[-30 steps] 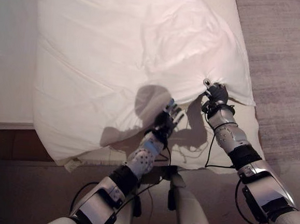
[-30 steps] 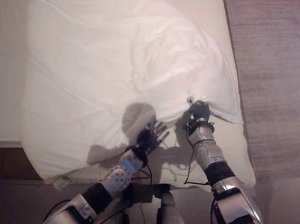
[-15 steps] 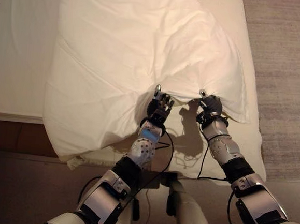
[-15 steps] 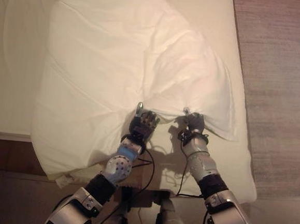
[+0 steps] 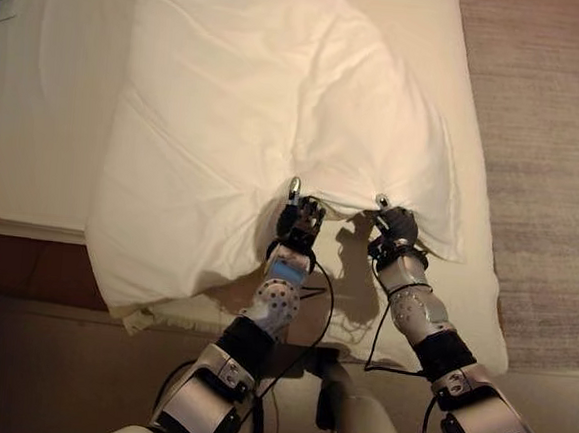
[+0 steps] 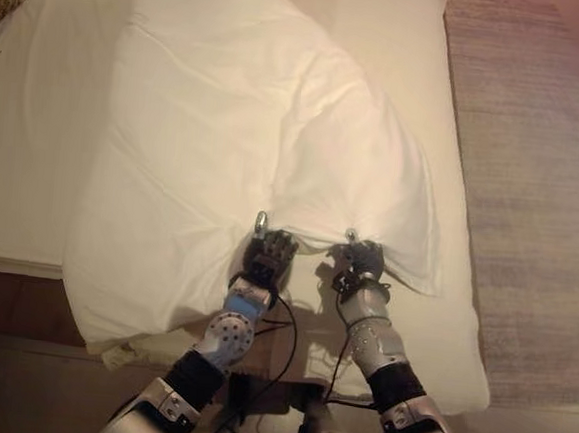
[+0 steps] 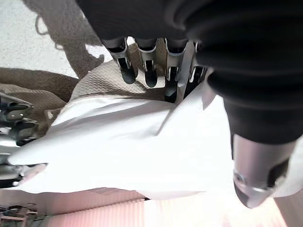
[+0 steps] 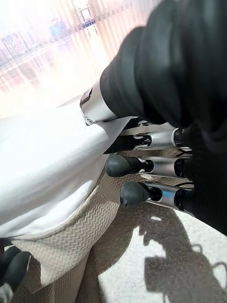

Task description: Make the bed

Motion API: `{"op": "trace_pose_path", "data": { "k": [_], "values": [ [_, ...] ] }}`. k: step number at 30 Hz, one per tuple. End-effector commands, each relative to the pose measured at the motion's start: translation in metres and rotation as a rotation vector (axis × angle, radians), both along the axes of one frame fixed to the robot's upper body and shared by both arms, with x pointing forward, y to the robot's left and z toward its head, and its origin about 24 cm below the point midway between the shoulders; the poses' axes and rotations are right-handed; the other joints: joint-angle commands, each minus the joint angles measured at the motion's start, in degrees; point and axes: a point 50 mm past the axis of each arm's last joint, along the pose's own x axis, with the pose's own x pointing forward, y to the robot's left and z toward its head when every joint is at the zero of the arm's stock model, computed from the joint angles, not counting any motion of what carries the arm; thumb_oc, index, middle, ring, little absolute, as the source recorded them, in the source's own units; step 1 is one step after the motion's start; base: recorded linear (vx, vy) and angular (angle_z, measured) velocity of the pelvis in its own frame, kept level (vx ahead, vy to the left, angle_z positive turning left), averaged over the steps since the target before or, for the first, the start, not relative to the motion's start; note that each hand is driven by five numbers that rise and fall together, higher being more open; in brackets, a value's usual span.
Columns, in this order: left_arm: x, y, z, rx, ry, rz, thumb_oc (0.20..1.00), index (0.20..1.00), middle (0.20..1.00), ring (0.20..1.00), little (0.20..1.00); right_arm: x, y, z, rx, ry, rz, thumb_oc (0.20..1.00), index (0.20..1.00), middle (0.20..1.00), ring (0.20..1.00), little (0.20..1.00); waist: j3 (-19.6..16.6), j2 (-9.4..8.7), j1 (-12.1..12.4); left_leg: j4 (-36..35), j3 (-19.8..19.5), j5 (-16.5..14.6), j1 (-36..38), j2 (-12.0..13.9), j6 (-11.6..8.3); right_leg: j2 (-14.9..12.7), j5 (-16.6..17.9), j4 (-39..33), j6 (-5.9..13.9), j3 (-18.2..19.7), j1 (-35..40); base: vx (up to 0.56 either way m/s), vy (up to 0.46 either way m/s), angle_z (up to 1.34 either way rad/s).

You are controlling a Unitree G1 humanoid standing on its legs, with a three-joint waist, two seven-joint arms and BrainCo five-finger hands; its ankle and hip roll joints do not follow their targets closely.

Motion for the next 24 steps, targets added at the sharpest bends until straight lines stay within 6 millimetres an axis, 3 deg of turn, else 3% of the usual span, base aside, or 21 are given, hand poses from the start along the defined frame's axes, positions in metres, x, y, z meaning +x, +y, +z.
{"op": "trace_pose_path", "data": {
  "k": [1, 8, 13, 24],
  "values": [
    [0.005, 0.049, -0.007, 0.03, -0.007, 0.231, 1.0, 1.0, 1.0, 1.0, 1.0, -0.031, -0.054, -0.018, 0.046, -0.028, -0.288, 0.2, 0.2, 0.2, 0.2, 0.2, -10.9, -1.39, 0.7, 0.1, 1.7, -2.7, -0.3, -0.5, -3.18, -1.8, -3.5, 6.8, 2.78, -2.2, -1.1, 0.03, 0.002, 0.15],
    [0.009, 0.063, -0.016, 0.081, 0.045, 0.267, 1.0, 1.0, 1.0, 1.0, 1.0, -0.05, -0.058, -0.027, 0.057, -0.039, -0.299, 0.2, 0.2, 0.2, 0.2, 0.2, -12.7, -1.38, -1.0, 0.1, 2.5, -3.2, -0.2, -0.2, -2.99, -1.1, -2.6, 4.9, 2.99, -0.9, -0.9, 0.01, 0.003, 0.01],
    [0.017, 0.074, -0.017, 0.19, 0.071, 0.266, 1.0, 1.0, 1.0, 1.0, 1.0, -0.063, -0.06, -0.012, 0.085, -0.147, -0.281, 0.2, 0.2, 0.2, 0.2, 0.2, -13.6, -1.39, -3.0, 0.1, 3.3, -3.6, -0.2, 0.0, -2.09, -0.6, -2.1, 5.1, 3.03, 1.7, -2.1, 0.01, 0.017, -0.15],
    [0.028, 0.067, -0.008, 0.282, 0.035, 0.199, 1.0, 1.0, 1.0, 1.0, 1.0, -0.083, -0.07, 0.0, 0.135, -0.246, -0.271, 0.2, 0.2, 0.2, 0.2, 0.2, -14.1, -1.14, -5.2, 0.1, 3.1, -3.7, -0.7, -0.3, -1.66, -0.4, -2.1, 5.3, 2.92, 4.3, -3.2, 0.01, 0.008, -0.04]
  ]
}}
